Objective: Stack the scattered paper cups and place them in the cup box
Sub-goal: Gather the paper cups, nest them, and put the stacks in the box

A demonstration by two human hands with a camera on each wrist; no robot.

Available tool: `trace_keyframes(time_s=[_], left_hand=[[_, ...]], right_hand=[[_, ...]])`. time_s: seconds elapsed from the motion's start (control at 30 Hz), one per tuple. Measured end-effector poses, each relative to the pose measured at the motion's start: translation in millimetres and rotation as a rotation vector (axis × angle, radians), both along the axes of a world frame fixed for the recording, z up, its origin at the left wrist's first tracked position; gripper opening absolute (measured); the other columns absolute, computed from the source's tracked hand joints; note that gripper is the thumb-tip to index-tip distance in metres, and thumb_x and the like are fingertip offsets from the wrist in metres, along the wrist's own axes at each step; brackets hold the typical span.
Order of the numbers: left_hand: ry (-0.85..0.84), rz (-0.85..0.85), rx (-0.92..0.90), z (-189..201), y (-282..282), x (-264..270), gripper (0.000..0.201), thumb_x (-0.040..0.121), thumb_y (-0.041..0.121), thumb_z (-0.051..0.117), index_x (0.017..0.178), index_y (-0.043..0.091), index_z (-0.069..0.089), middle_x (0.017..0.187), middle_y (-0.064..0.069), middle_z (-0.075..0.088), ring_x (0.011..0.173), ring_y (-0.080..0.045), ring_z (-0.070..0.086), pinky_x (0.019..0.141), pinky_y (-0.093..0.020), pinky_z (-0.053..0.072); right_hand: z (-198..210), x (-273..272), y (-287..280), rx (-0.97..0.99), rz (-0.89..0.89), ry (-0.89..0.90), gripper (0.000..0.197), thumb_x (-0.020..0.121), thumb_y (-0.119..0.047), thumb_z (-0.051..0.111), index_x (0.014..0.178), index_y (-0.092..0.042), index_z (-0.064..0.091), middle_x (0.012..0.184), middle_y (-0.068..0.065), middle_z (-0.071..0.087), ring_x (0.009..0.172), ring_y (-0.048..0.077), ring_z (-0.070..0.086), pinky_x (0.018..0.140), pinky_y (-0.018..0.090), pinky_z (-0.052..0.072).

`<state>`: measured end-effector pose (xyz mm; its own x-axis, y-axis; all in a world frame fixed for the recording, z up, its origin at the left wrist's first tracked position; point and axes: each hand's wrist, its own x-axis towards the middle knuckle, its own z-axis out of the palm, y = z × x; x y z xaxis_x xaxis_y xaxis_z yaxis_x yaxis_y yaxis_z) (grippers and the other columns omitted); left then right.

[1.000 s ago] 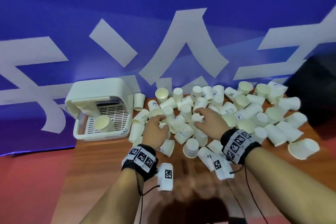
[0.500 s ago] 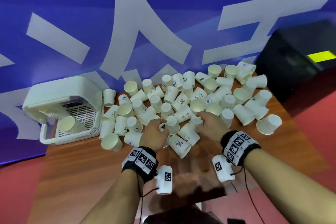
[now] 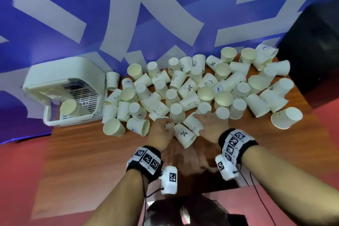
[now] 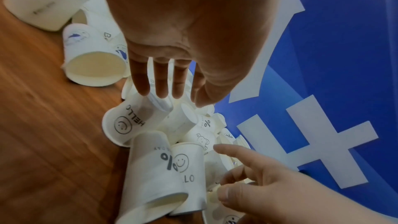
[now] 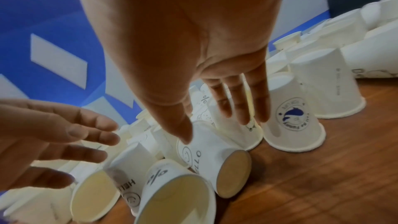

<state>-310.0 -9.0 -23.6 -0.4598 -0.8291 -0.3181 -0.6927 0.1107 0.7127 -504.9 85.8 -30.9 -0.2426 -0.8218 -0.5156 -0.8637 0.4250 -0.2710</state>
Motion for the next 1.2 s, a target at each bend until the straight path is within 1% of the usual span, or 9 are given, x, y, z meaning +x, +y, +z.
trace_keyframes(time_s=[0.07, 0.2, 0.47, 0.57, 0.67, 0.83, 0.93, 1.07, 1.2], left_hand=[[0.027, 0.023, -0.008, 2.2, -1.1, 7.7, 0.012, 0.088, 0.012, 0.065, 0.099, 0.015, 0.064, 0.090, 0.003, 0.058, 0.080, -0.006, 0.053, 0.068, -0.013, 0.040], [-0.002, 0.076, -0.045, -5.7, -6.9, 23.2, 0.021, 0.087, 0.021, 0.066, 0.107, 0.015, 0.065, 0.103, -0.005, 0.059, 0.094, -0.017, 0.056, 0.085, -0.030, 0.047], [0.015, 0.074, -0.040, -9.9, -9.6, 30.1, 0.019, 0.087, 0.013, 0.063, 0.105, 0.013, 0.065, 0.102, -0.007, 0.058, 0.084, -0.014, 0.057, 0.075, -0.022, 0.044], [-0.005, 0.065, -0.017, -13.1, -8.9, 26.3, 0.013, 0.086, 0.013, 0.064, 0.099, 0.013, 0.063, 0.095, -0.003, 0.055, 0.082, -0.015, 0.057, 0.072, -0.021, 0.043], [-0.049, 0.063, 0.064, -19.3, -4.9, 19.4, 0.018, 0.085, 0.020, 0.068, 0.094, 0.014, 0.054, 0.082, 0.006, 0.054, 0.075, -0.010, 0.053, 0.065, -0.024, 0.039], [-0.044, 0.169, 0.249, -46.4, 7.0, 4.9, 0.047, 0.075, 0.046, 0.074, 0.098, 0.007, 0.061, 0.089, -0.002, 0.069, 0.087, -0.022, 0.067, 0.069, -0.032, 0.050], [0.053, 0.279, 0.341, -51.4, 14.6, -8.1, 0.030, 0.077, 0.037, 0.079, 0.086, 0.010, 0.069, 0.084, -0.005, 0.073, 0.081, -0.024, 0.072, 0.072, -0.039, 0.058], [0.066, 0.400, 0.523, -59.0, 21.9, -20.5, 0.030, 0.078, 0.035, 0.080, 0.077, 0.010, 0.064, 0.069, -0.012, 0.068, 0.047, -0.019, 0.060, 0.043, -0.023, 0.044], [0.061, 0.445, 0.642, -69.9, 25.8, -30.0, 0.042, 0.070, 0.044, 0.085, 0.086, 0.010, 0.067, 0.080, -0.015, 0.072, 0.053, -0.020, 0.062, 0.053, -0.030, 0.049]], right_hand=[[-2.8, 2.8, -6.3, 0.008, 0.020, 0.056, 0.067, 0.090, -0.029, 0.048, 0.150, -0.035, 0.019, 0.141, 0.013, 0.044, 0.119, 0.034, 0.047, 0.095, 0.042, 0.045], [-9.2, 7.7, -13.6, 0.061, 0.012, 0.045, 0.078, 0.092, -0.025, 0.049, 0.156, -0.034, 0.006, 0.153, 0.013, 0.035, 0.132, 0.034, 0.044, 0.099, 0.043, 0.047], [-18.9, 11.4, -9.8, 0.001, 0.012, 0.025, 0.048, 0.088, -0.023, 0.062, 0.129, -0.022, 0.037, 0.120, 0.008, 0.055, 0.100, 0.028, 0.058, 0.070, 0.036, 0.050], [-23.0, 9.0, -4.8, 0.000, 0.003, -0.005, 0.042, 0.087, -0.029, 0.064, 0.120, -0.023, 0.039, 0.117, 0.007, 0.055, 0.100, 0.028, 0.058, 0.075, 0.040, 0.053], [-22.6, 3.6, 0.7, -0.019, -0.031, -0.035, 0.040, 0.088, -0.035, 0.064, 0.118, -0.019, 0.044, 0.120, 0.006, 0.054, 0.105, 0.027, 0.056, 0.078, 0.039, 0.050], [-20.6, -5.6, 17.5, -0.108, -0.177, -0.090, 0.043, 0.088, -0.048, 0.061, 0.116, -0.015, 0.055, 0.120, 0.004, 0.049, 0.108, 0.025, 0.052, 0.084, 0.039, 0.048], [-19.4, -8.2, 25.9, -0.173, -0.267, -0.131, 0.037, 0.085, -0.052, 0.063, 0.099, -0.018, 0.055, 0.115, -0.001, 0.045, 0.099, 0.022, 0.052, 0.077, 0.036, 0.045], [-16.4, -10.9, 36.1, -0.224, -0.332, -0.203, 0.035, 0.083, -0.044, 0.069, 0.083, -0.021, 0.043, 0.114, -0.005, 0.043, 0.093, 0.019, 0.049, 0.079, 0.037, 0.045], [-18.4, -11.8, 45.7, -0.313, -0.407, -0.258, 0.034, 0.077, -0.030, 0.076, 0.087, -0.018, 0.046, 0.109, -0.004, 0.044, 0.092, 0.022, 0.051, 0.076, 0.036, 0.044]])
